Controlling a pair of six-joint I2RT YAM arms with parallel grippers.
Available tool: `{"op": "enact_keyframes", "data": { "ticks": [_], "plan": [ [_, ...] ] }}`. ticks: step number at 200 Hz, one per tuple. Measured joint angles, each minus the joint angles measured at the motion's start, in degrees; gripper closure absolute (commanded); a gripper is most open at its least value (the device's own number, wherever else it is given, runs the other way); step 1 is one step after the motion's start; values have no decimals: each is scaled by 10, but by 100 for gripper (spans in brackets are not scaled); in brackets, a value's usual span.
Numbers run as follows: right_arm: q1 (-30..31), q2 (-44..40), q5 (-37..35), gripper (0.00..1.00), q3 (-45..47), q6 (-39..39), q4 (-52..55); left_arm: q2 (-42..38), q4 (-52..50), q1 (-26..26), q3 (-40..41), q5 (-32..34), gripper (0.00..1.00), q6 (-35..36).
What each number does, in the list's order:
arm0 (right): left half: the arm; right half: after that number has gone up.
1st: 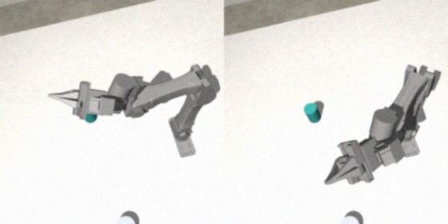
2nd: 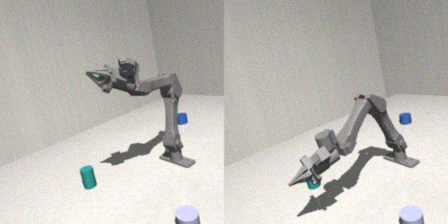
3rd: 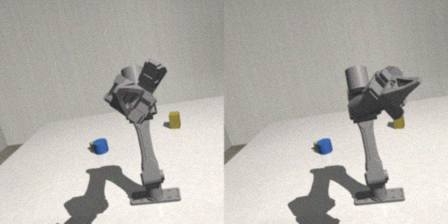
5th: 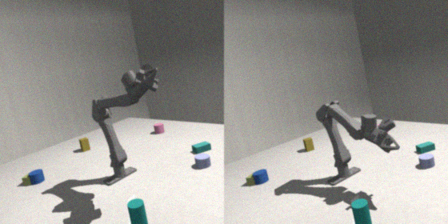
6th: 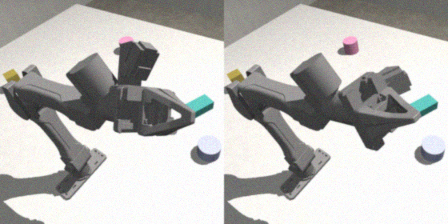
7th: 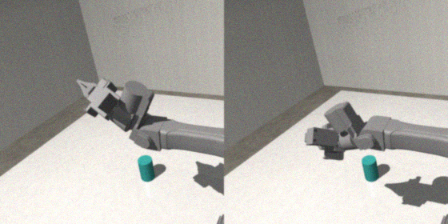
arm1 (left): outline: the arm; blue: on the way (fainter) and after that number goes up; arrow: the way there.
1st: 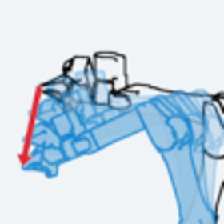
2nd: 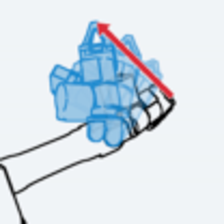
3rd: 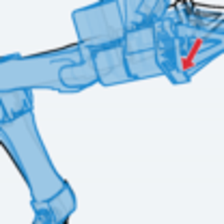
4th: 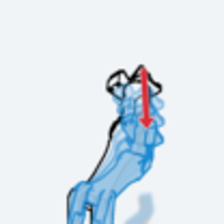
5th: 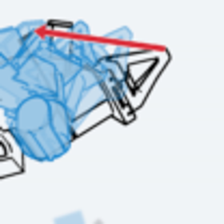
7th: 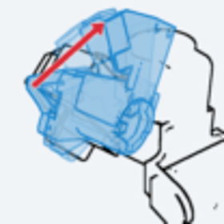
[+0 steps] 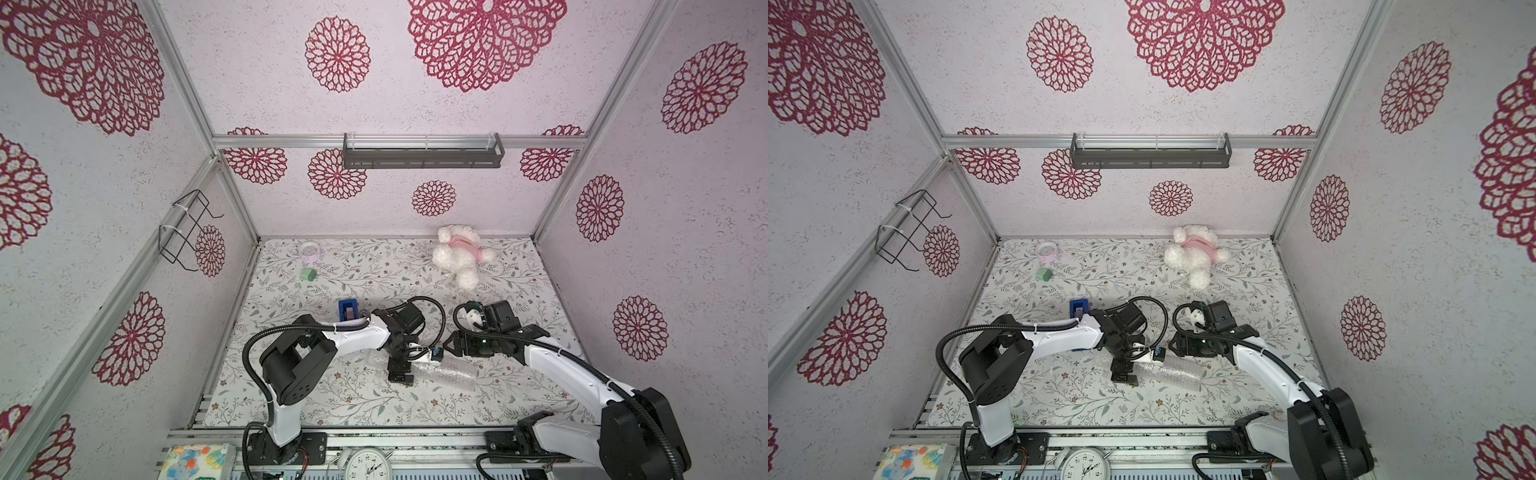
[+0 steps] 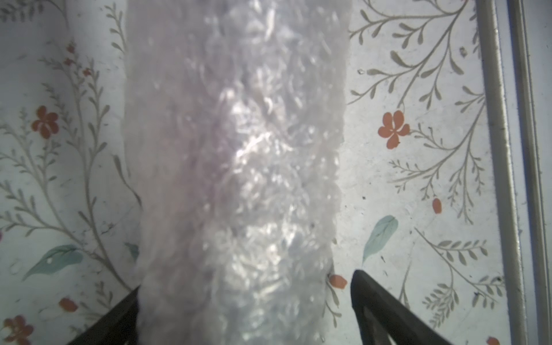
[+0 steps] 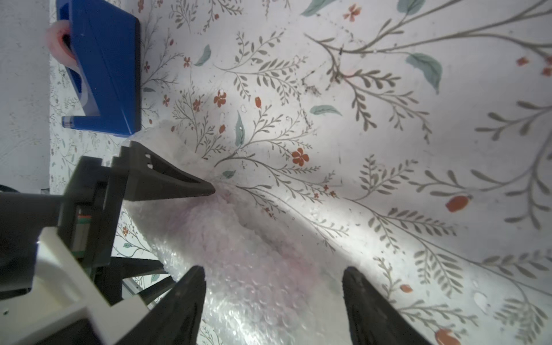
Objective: Wrap wine bottles in bubble wrap
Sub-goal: Wrap the wine bottle in bubble wrap.
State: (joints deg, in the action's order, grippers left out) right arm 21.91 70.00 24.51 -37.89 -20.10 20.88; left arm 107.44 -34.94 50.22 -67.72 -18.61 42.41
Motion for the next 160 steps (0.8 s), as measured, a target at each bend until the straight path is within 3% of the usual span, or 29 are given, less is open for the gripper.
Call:
{"op": "enact_keyframes", "data": {
  "ticks": [83, 114, 135, 160],
  "plan": [
    [0, 39, 12, 24, -17, 21, 1, -166, 62, -16, 52, 77, 3, -86],
    [0, 39, 12, 23, -19, 21, 14, -198, 36, -19, 13, 193, 3, -282],
    [1, 39, 13, 22, -19, 21, 26, -189, -2, -28, -36, 228, 3, -440],
    [7, 39, 12, 21, -20, 23, 39, -203, -30, -29, -23, 248, 3, -649]
  ]
}}
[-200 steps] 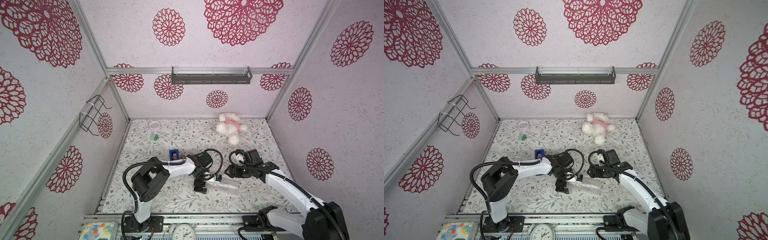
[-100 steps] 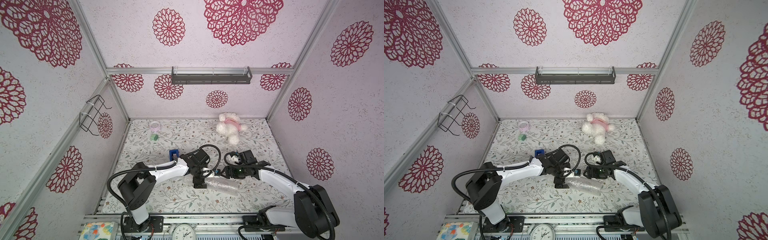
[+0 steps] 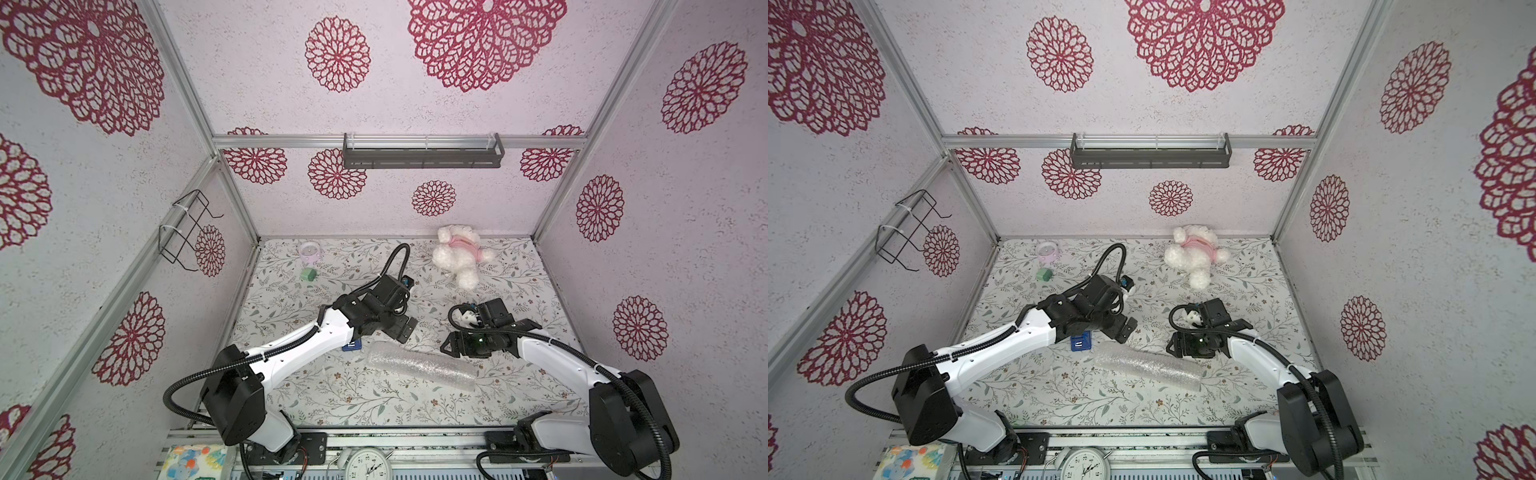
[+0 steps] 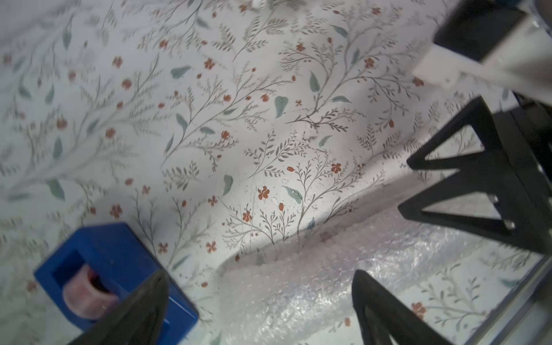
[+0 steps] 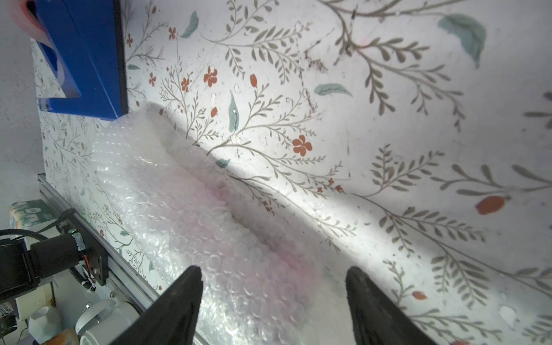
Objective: Wrap wine bottles in bubble wrap
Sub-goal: Wrap the wine bottle in bubble wrap.
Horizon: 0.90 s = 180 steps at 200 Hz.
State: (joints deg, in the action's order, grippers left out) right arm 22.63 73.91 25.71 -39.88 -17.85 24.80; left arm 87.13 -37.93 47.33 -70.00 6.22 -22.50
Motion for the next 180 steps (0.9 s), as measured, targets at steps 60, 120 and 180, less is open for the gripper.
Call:
{"op": "enact_keyframes", "data": {
  "ticks": [60, 120, 180],
  "plan": [
    [13, 0, 1, 20, -11, 25, 12, -32, 41, 31, 139, -64, 19, -480],
    [15, 12, 9, 20, -23, 67, 38, 37, 122, 91, 143, -89, 12, -719],
    [22, 24, 33, 29, -16, 85, 46, 122, 168, 98, 113, -113, 22, -785]
  ]
}}
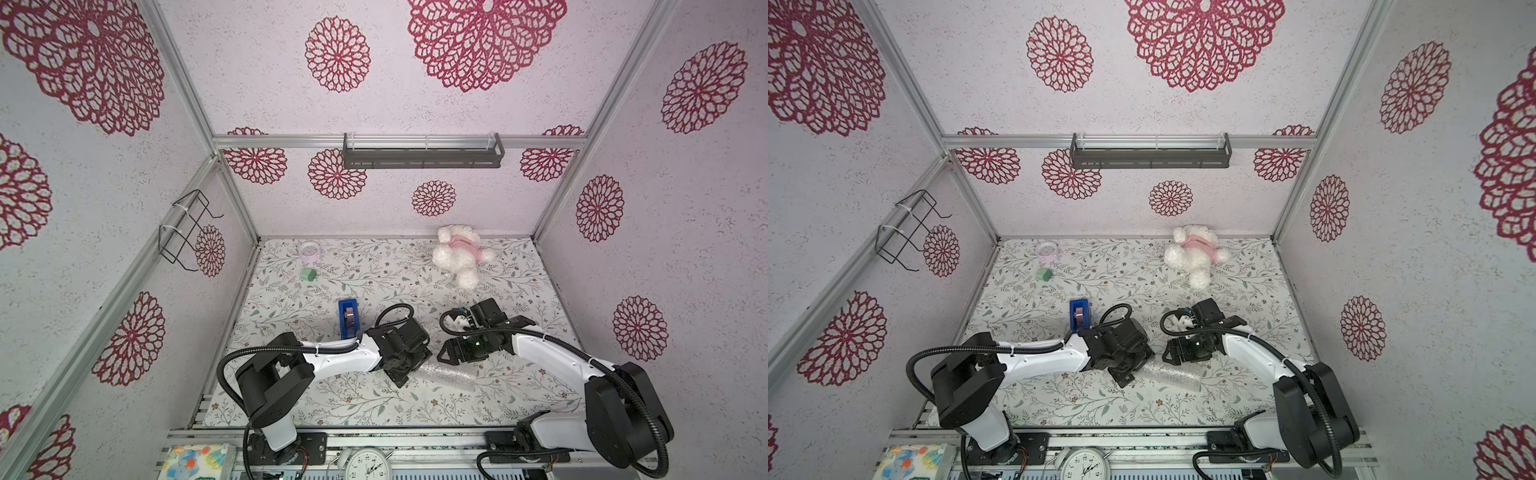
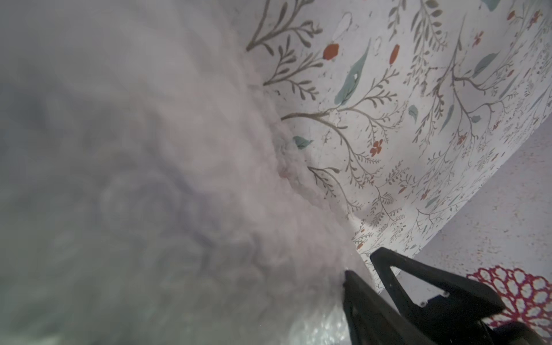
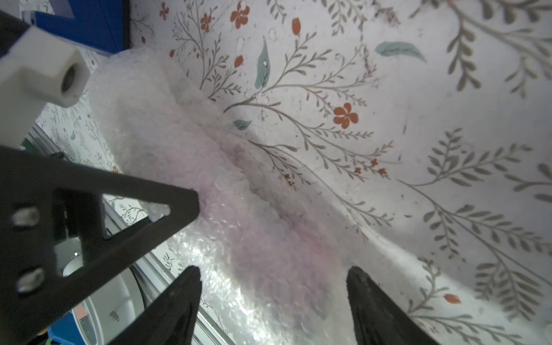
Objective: Wrap wine bottles in bubble wrap
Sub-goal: Wrap the wine bottle in bubble wrap.
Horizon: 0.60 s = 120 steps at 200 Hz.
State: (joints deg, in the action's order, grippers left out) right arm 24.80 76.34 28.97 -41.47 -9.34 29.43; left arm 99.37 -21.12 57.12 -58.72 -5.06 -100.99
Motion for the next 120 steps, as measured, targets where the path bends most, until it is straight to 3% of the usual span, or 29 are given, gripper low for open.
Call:
{"op": "enact_keyframes", "data": {
  "ticks": [54, 120],
  "plan": [
    [5, -11, 26, 39, 48, -19, -44, 63, -10, -47, -72, -3, 36, 57],
    [8, 8, 34, 46, 68, -90, -154, 175, -24, -112, -193, -56, 37, 183]
  ]
}}
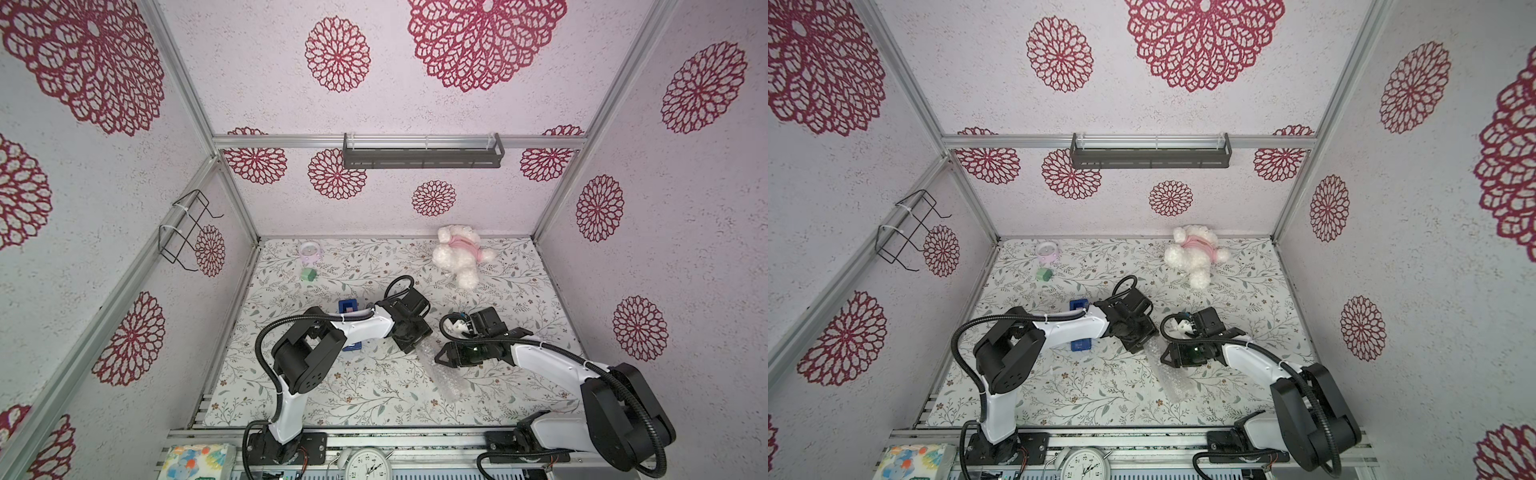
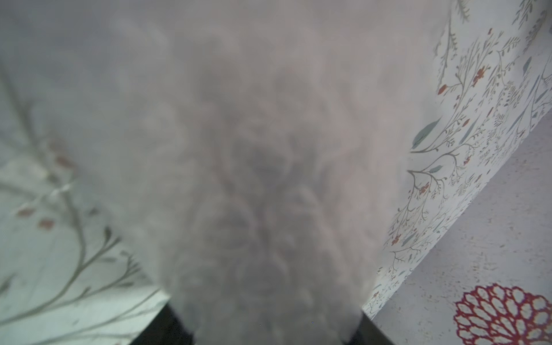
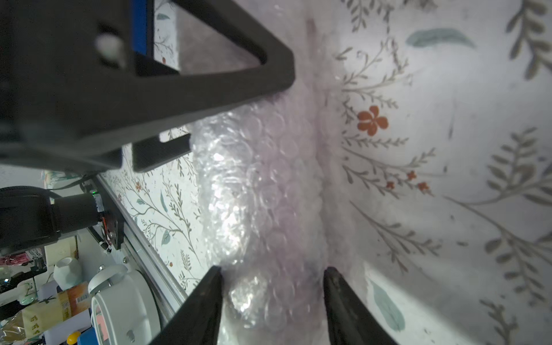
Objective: Wrap wine bottles in bubble wrap
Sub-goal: Wrap the wine bottle in bubble wrap.
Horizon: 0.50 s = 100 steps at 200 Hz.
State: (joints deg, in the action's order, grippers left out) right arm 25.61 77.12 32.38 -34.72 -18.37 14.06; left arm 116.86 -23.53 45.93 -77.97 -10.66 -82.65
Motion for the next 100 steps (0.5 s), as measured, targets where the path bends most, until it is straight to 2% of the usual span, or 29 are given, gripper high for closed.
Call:
{"op": "enact_keyframes", "data": {
  "ticks": [59, 100],
  "plan": [
    [1, 84, -23, 44, -47, -49, -102, 89, -65, -53, -145, -16, 29, 133],
    [1, 81, -70, 34, -46, -85, -134, 104, -103, -82, -186, -9, 22, 226]
  ]
}}
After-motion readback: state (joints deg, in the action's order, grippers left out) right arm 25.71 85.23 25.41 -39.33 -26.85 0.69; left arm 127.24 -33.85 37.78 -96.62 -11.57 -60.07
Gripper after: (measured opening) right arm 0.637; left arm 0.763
